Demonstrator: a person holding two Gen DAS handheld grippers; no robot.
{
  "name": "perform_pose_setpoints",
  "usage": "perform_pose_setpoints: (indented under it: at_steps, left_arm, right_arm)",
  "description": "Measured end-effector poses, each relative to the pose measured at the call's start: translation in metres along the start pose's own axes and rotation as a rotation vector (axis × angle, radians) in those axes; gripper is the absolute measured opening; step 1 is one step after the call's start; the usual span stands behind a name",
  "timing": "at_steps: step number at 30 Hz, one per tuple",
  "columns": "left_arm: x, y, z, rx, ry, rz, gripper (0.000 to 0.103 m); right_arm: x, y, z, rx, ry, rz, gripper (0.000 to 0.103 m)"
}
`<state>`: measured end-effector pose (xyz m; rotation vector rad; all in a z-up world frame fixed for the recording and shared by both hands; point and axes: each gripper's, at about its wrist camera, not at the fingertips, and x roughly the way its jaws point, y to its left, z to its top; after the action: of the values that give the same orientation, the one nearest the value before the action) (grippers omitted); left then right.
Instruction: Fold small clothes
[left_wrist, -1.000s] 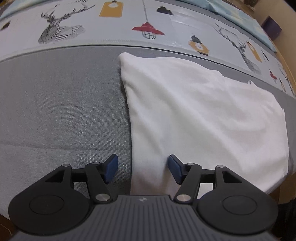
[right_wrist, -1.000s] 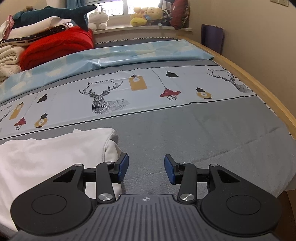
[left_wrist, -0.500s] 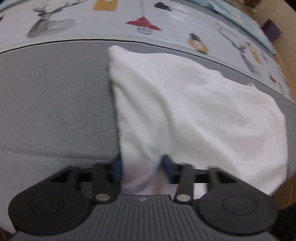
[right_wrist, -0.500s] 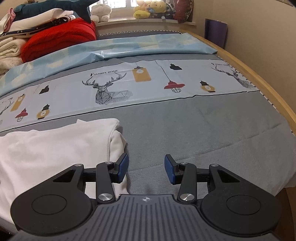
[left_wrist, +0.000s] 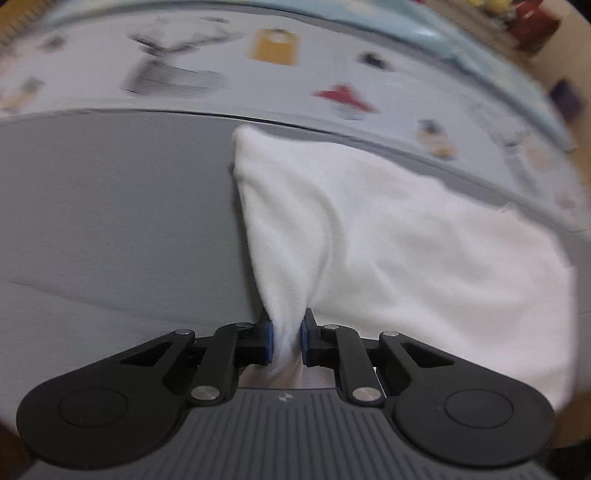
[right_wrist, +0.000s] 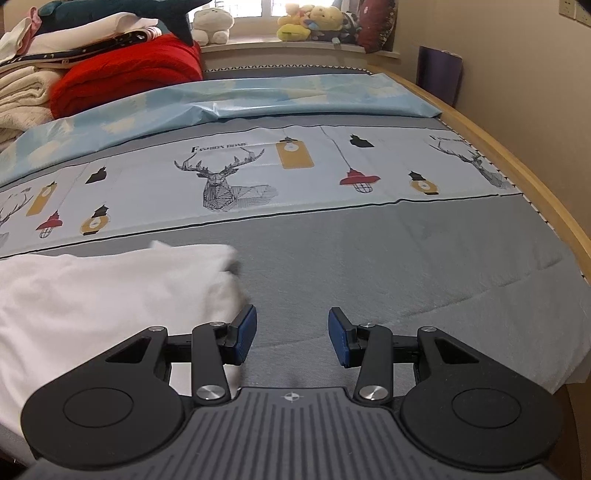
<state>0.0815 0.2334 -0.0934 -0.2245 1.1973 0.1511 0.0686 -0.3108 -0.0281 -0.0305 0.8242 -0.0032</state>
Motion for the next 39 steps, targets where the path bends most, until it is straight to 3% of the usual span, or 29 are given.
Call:
perform_pose_setpoints:
  at_steps: [3, 6, 9, 12, 17, 22, 28, 30, 32, 34, 39]
  left_arm:
    - [-0.006, 0.010, -0.002, 0.036, -0.021, 0.138, 0.015]
    - [-0.009, 0.021, -0.002, 0.018, -0.021, 0.135, 0.015]
    - [-0.015, 0.023, -0.003, -0.024, -0.044, 0.070, 0.014]
    - [-0.027, 0.016, 0.002, -0.094, -0.060, -0.100, 0.014]
    - [-0.055, -0.024, 0.011, -0.048, -0.114, -0.346, 0.014]
    - [-0.066, -0.089, 0.020, -0.010, -0.074, -0.520, 0.013]
    - [-0.059, -0.189, 0.023, 0.055, -0.031, -0.614, 0.014]
    - [-0.054, -0.220, 0.020, 0.077, 0.004, -0.634, 0.019]
    - [-0.049, -0.240, 0.018, 0.068, 0.031, -0.680, 0.032]
    - [-0.052, -0.243, 0.019, 0.065, 0.007, -0.710, 0.034]
    - [-0.052, -0.217, 0.024, 0.101, -0.004, -0.630, 0.034]
  right_arm:
    - [0.000, 0.006, 0.001, -0.020, -0.003, 0.009, 0.045]
    - [0.001, 0.011, 0.003, -0.038, -0.006, 0.016, 0.045]
    - [0.003, 0.015, 0.006, -0.039, -0.007, 0.022, 0.045]
    - [0.005, 0.016, 0.007, -0.030, -0.006, 0.026, 0.045]
    - [0.011, 0.018, 0.002, -0.035, 0.008, 0.039, 0.045]
    - [0.014, 0.013, 0.004, -0.021, 0.009, 0.049, 0.045]
    - [0.016, 0.008, 0.004, 0.020, 0.018, 0.048, 0.045]
    - [0.015, 0.008, 0.003, 0.026, 0.020, 0.050, 0.045]
    - [0.015, 0.010, 0.002, 0.025, 0.019, 0.052, 0.045]
    - [0.014, 0.011, 0.003, 0.027, 0.017, 0.057, 0.045]
    - [0.017, 0.018, 0.006, 0.025, 0.017, 0.096, 0.045]
